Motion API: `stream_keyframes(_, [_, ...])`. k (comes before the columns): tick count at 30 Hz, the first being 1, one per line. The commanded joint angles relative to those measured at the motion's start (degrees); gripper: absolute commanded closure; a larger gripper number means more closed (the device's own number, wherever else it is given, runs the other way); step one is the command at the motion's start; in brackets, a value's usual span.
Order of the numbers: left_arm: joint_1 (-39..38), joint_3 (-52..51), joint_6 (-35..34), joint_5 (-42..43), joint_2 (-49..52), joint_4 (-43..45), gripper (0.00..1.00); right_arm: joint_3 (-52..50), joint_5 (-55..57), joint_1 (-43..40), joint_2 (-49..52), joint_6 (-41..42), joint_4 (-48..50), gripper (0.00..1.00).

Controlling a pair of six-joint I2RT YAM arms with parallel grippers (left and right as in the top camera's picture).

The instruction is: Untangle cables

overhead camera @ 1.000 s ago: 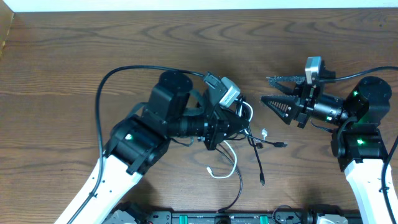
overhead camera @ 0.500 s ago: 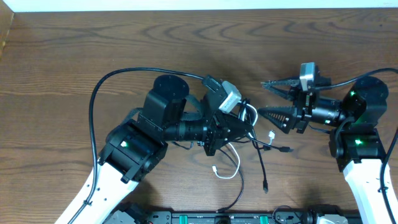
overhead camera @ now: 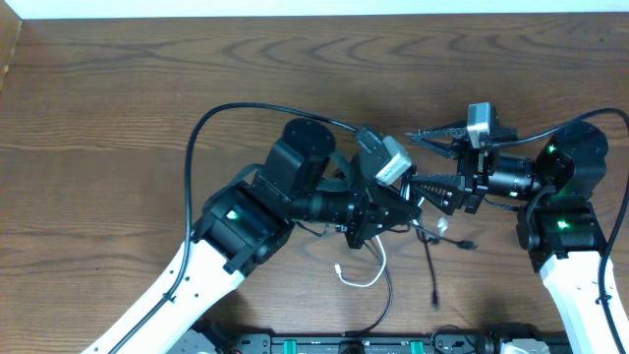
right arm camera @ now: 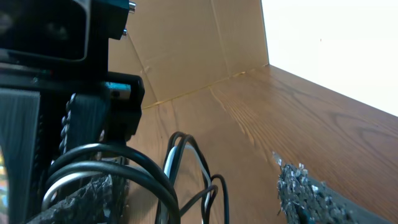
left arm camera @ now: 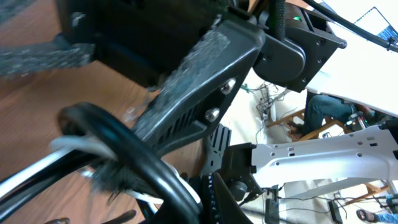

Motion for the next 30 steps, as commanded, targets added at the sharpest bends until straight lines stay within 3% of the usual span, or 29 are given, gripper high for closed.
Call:
stream_keyframes(1, [-1.4,1.2,0.9,1.1,0.5,1.5,0.93,0.5,-0.3,0.4,-0.1,-0.9,0.0,0.24])
stream_keyframes(6, [-1.6,1.2,0.0,1.2,0.8,1.8,0.93,0.5,2.3,0.4,-0.1,-0.9,0.0,0.25])
stream_keyframes(13, [-4.3,1.2,-0.9,1.1,0.8,1.6,0.92,0.5,8.4,0.4,-0.1,-0.4,0.1,0.36])
stream_keyframes(30, [-6.7,1.2,-0.8,1.1,0.8,-0.9,0.92,0.5,21.2,0.3,-0.1,11.5,2.6,0.42])
